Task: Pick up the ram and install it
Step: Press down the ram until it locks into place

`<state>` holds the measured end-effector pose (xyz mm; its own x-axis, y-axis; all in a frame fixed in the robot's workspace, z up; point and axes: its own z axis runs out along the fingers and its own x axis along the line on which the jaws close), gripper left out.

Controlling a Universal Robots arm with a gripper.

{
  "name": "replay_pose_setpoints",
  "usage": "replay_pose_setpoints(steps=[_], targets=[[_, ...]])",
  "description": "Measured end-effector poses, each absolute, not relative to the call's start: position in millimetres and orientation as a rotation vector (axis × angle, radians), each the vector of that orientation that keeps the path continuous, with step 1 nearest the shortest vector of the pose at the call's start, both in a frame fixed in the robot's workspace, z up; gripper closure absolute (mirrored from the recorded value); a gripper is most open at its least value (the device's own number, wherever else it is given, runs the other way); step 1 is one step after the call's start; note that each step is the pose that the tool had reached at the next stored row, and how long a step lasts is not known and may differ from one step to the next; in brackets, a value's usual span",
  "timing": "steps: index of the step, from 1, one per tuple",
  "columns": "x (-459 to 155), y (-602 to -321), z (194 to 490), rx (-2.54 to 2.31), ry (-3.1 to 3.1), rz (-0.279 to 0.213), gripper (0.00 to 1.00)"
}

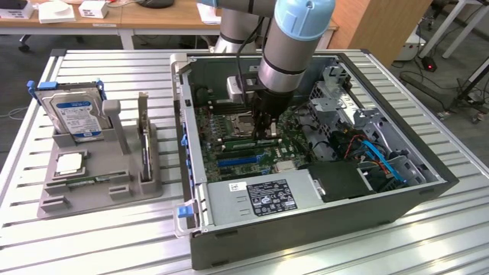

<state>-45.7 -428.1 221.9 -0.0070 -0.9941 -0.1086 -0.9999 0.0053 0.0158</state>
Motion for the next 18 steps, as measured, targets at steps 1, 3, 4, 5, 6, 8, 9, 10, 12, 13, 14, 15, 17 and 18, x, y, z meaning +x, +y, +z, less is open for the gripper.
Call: replay_pose_setpoints(steps=[1,3,4,5,6,8,9,10,12,13,14,15,17,18], targets=[[-46,-428,222,-2.166,2.179,0.135,0.91],[-46,-428,222,-2.166,2.179,0.135,0.91],[-46,-428,222,-2.166,2.179,0.135,0.91],[-46,-428,222,-2.165,2.179,0.136,0.91],[-46,-428,223,-2.165,2.178,0.136,0.91],[-46,-428,226,-2.166,2.179,0.135,0.91],[-46,-428,227,-2.166,2.179,0.135,0.91],[-46,-428,228,-2.166,2.179,0.135,0.91],[-46,-428,230,-2.166,2.179,0.135,0.91],[-46,-428,231,-2.166,2.179,0.135,0.91],[-46,-428,233,-2.166,2.179,0.135,0.91],[-46,-428,234,-2.166,2.179,0.135,0.91],[-46,-428,237,-2.166,2.179,0.135,0.91],[-46,-428,239,-2.166,2.179,0.135,0.91]])
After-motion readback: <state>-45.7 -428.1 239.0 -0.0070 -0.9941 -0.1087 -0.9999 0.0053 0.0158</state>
